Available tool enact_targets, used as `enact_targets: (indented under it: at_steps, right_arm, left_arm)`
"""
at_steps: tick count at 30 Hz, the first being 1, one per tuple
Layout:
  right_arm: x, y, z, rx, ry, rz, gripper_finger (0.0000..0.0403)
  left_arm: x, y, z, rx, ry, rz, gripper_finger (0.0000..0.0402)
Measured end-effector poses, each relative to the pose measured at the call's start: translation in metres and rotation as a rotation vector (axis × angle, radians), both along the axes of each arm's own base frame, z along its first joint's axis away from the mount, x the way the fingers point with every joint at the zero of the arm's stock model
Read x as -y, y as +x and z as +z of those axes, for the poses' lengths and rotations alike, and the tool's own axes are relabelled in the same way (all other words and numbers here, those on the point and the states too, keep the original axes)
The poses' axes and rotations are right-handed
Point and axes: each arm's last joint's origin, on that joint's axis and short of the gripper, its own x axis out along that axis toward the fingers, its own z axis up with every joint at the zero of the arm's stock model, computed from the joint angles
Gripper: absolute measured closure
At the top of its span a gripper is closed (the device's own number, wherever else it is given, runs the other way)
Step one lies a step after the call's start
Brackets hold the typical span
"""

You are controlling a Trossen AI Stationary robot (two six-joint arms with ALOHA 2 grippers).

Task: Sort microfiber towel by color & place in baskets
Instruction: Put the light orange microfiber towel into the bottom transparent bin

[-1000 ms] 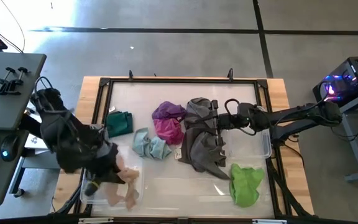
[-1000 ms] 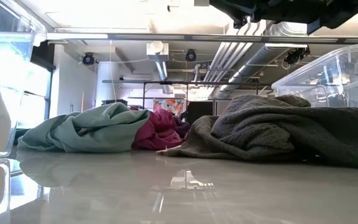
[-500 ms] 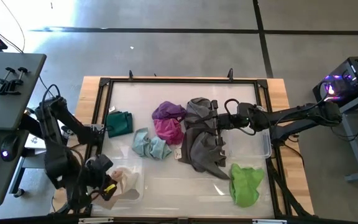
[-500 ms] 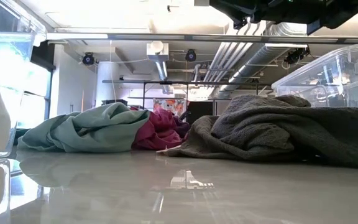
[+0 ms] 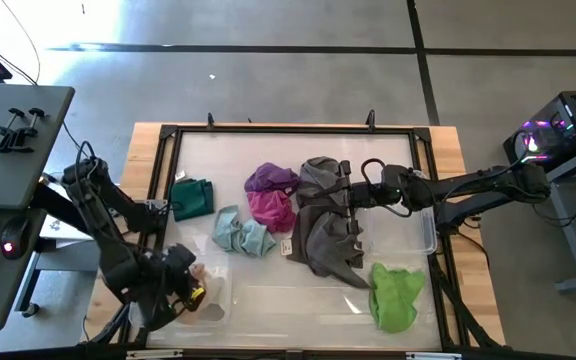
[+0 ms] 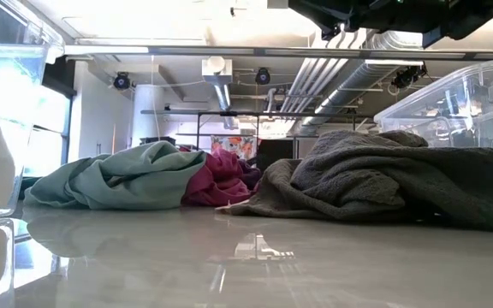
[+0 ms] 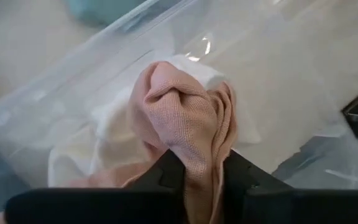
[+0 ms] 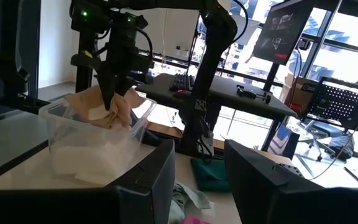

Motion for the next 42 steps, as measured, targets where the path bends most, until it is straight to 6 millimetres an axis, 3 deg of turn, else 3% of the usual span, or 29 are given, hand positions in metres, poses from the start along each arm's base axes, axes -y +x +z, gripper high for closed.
enact_targets:
  at_steps: [8,11,19,26,32,39,42]
  right_arm:
    - [0.000,0.000,0.000,0.000,0.000,0.000,0.0268]
    - [0.000,0.000,0.000,-0.003,0.000,-0.001,0.0268]
    - [0.000,0.000,-0.002,-0.020,0.000,-0.004,0.0268]
    - [0.000,0.000,-0.002,-0.022,0.000,-0.004,0.0268]
    - [0.000,0.000,-0.002,-0.023,0.000,-0.004,0.0268]
    - [0.000,0.000,-0.002,-0.024,0.005,-0.003,0.0268]
    - [0.000,0.000,-0.002,-0.024,0.005,-0.003,0.0268]
  left_arm:
    - [-0.003,0.001,0.017,0.183,0.023,-0.124,0.0266]
    - [-0.006,-0.002,0.022,0.166,-0.034,-0.137,0.0246]
    - [-0.006,-0.006,0.031,0.148,-0.198,-0.106,0.0236]
    - [-0.003,-0.015,0.029,0.029,-0.277,-0.049,0.0237]
    - [-0.014,-0.024,0.025,-0.006,-0.122,-0.039,0.0249]
    - [-0.026,-0.022,0.016,0.133,0.184,-0.118,0.0256]
    - [-0.030,-0.020,0.012,0.142,0.227,-0.119,0.0252]
